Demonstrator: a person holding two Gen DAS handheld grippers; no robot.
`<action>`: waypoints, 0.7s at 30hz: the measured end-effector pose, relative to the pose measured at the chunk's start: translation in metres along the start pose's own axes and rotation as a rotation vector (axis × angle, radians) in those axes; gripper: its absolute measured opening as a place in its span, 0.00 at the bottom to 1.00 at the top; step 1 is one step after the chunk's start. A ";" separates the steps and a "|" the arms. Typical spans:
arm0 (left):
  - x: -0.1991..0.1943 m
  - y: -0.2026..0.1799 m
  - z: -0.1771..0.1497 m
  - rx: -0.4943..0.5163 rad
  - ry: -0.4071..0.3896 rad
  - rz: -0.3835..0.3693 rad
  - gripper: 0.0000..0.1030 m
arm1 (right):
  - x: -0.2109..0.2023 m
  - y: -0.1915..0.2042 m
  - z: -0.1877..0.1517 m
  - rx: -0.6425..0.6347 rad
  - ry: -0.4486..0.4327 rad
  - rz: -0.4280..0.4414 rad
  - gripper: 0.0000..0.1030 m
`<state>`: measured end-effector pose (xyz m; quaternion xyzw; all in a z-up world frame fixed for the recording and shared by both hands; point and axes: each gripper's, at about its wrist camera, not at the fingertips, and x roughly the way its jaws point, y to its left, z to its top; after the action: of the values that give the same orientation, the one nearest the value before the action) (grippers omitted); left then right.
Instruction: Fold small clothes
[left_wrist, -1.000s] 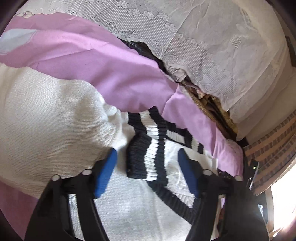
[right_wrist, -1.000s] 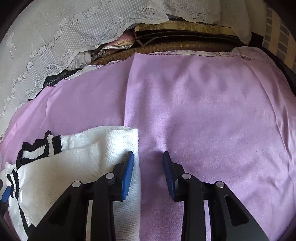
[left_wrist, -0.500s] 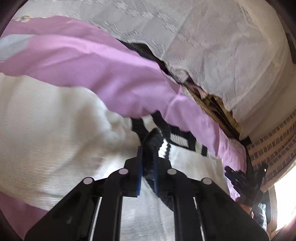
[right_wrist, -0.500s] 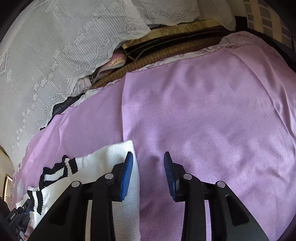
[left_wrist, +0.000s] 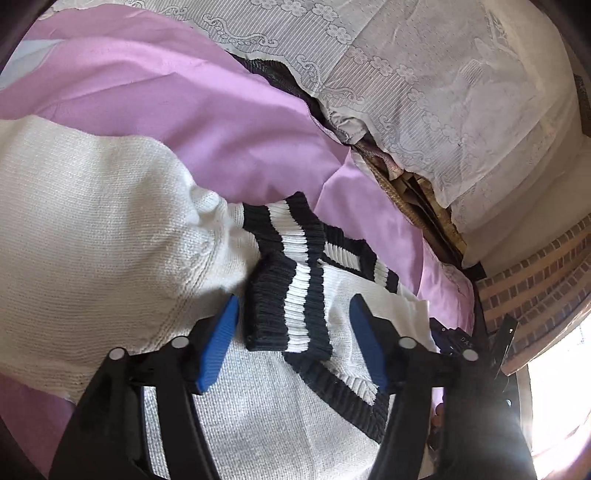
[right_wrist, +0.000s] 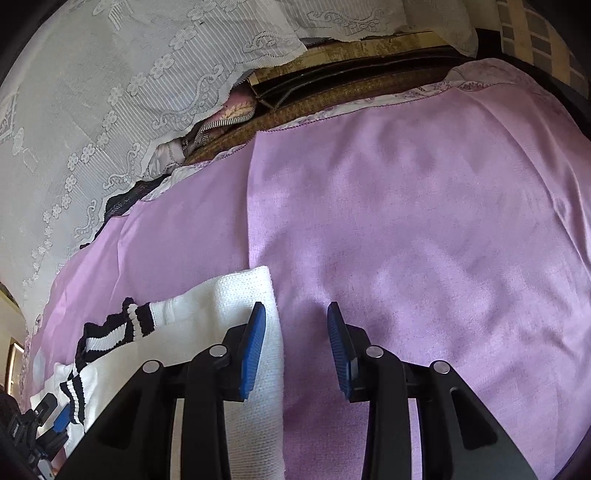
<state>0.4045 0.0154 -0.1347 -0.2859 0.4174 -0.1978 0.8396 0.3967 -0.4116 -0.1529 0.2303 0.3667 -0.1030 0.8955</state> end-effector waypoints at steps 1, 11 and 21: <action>0.002 0.000 0.000 0.002 0.009 0.007 0.60 | 0.000 0.000 0.000 0.004 0.001 0.003 0.34; 0.012 -0.002 -0.007 -0.040 0.075 -0.052 0.60 | -0.003 -0.002 0.001 0.022 -0.006 0.017 0.34; -0.011 0.020 0.003 -0.119 -0.071 -0.082 0.11 | -0.017 0.014 0.004 -0.031 -0.056 0.043 0.33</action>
<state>0.4026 0.0375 -0.1397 -0.3588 0.3865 -0.1966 0.8266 0.3916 -0.4007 -0.1335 0.2210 0.3380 -0.0846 0.9109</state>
